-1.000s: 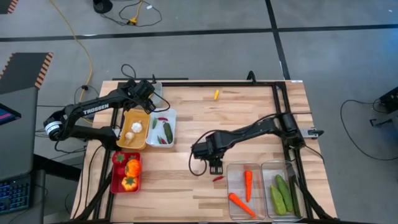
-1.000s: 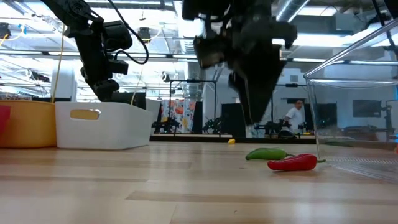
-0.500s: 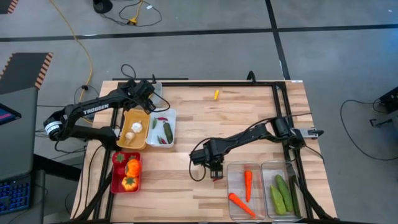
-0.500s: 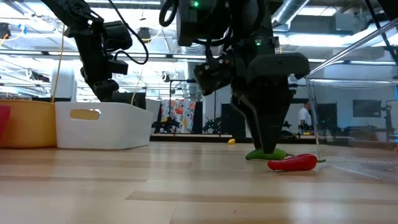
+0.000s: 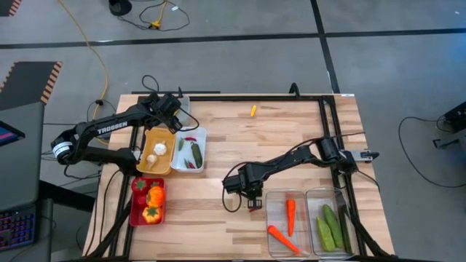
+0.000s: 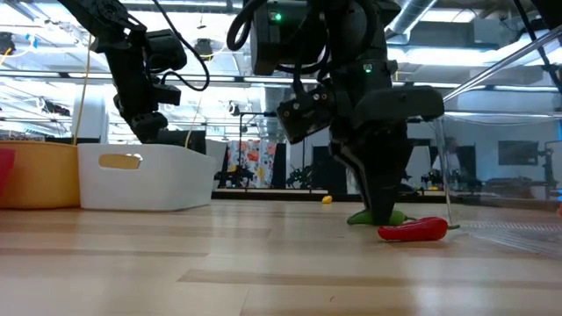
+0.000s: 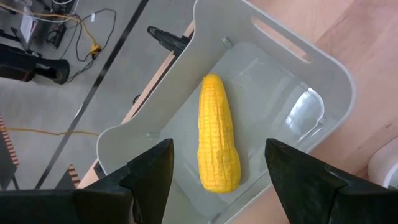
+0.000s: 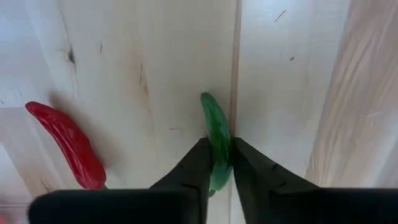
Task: Sort produce into baskets
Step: Put the green chili pepper into the white bin
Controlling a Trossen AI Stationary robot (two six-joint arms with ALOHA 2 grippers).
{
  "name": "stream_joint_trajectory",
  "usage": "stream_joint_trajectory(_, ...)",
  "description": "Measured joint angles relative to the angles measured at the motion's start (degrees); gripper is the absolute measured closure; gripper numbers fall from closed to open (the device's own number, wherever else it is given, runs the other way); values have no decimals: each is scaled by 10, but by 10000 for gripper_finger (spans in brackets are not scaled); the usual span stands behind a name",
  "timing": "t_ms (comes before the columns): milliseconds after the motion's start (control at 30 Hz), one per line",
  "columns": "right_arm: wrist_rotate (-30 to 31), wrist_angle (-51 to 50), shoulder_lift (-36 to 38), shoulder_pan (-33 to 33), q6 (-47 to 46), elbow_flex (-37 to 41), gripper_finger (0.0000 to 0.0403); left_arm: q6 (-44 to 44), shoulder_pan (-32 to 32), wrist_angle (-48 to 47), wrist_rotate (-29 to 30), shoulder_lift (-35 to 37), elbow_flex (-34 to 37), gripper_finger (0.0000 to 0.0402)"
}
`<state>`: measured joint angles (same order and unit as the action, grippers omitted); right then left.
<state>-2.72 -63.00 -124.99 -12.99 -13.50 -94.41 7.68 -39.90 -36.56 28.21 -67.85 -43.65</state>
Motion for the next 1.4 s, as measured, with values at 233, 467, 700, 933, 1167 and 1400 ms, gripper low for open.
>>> stream_joint_trajectory(233,-3,-7,0,1,0,-6,346,0,0,0,0,0,0,161)
stream_joint_trajectory(467,-4,-36,0,19,39,-79,343,0,0,0,0,0,0,162)
stream_joint_trajectory(700,2,73,0,58,117,-155,342,0,0,0,1,0,0,161)
stream_joint_trajectory(933,2,326,1,97,155,-159,341,0,0,0,1,0,0,161)
stream_joint_trajectory(1167,2,443,0,130,155,-155,341,0,0,0,1,0,0,161)
stream_joint_trajectory(1400,0,438,0,152,155,-154,317,0,0,0,3,0,0,161)
